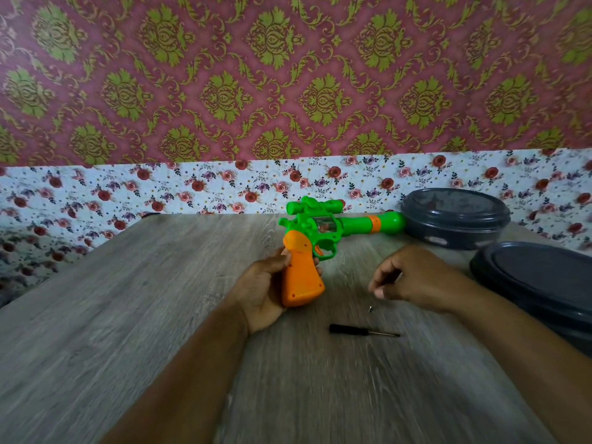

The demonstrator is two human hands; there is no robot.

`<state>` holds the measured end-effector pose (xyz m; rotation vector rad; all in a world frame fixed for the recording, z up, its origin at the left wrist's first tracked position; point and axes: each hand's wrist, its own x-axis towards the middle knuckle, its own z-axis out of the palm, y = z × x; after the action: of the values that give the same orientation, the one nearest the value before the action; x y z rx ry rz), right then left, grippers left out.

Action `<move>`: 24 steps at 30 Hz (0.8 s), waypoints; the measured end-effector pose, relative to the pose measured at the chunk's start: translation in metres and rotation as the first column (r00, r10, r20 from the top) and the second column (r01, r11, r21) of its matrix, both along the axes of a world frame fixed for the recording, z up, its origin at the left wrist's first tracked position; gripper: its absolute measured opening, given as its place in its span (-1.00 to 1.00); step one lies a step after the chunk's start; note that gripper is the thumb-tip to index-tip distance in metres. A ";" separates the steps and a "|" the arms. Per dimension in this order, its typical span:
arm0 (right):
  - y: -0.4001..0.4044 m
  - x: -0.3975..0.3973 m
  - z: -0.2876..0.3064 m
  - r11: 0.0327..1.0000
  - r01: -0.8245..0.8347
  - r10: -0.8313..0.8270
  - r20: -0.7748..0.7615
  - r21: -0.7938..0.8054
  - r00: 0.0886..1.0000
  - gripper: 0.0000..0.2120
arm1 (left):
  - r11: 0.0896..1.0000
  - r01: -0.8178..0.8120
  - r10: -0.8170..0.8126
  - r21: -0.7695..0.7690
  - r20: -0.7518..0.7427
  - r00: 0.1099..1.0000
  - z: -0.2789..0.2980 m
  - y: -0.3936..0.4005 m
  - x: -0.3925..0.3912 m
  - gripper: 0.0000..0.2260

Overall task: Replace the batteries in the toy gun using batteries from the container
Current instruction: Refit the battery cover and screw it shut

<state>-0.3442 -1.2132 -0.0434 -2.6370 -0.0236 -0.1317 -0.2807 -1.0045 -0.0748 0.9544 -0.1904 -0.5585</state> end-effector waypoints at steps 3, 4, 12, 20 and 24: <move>0.004 -0.002 -0.002 0.999 -0.033 0.033 -0.034 -0.009 0.999 -0.87 | 0.999 -0.031 0.031 -0.026 -0.005 1.000 -0.002 0.000 0.002 -0.69; 0.005 -0.002 -0.004 0.999 -0.034 0.034 -0.035 -0.017 0.999 -0.84 | 0.999 -0.035 0.035 -0.026 0.000 0.999 -0.002 -0.001 0.002 -0.71; 0.007 -0.002 -0.009 1.000 -0.006 0.006 -0.013 -0.016 1.000 -0.87 | 0.999 -0.052 0.052 0.002 0.037 0.998 -0.002 -0.003 -0.001 -0.87; 0.006 0.001 -0.011 0.997 -0.049 0.048 -0.027 -0.058 0.999 -0.80 | 0.997 -0.065 0.062 0.032 0.086 0.994 0.000 -0.007 -0.004 -0.82; 0.006 -0.001 -0.010 0.994 -0.073 0.070 -0.032 -0.085 0.997 -0.83 | 0.996 -0.082 0.078 0.043 0.089 0.993 -0.001 -0.007 -0.004 -0.66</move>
<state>-0.3454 -1.2069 -0.0538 -2.7200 -0.1165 -0.0694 -0.2846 -1.0116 -0.0754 1.0278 -0.2177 -0.4496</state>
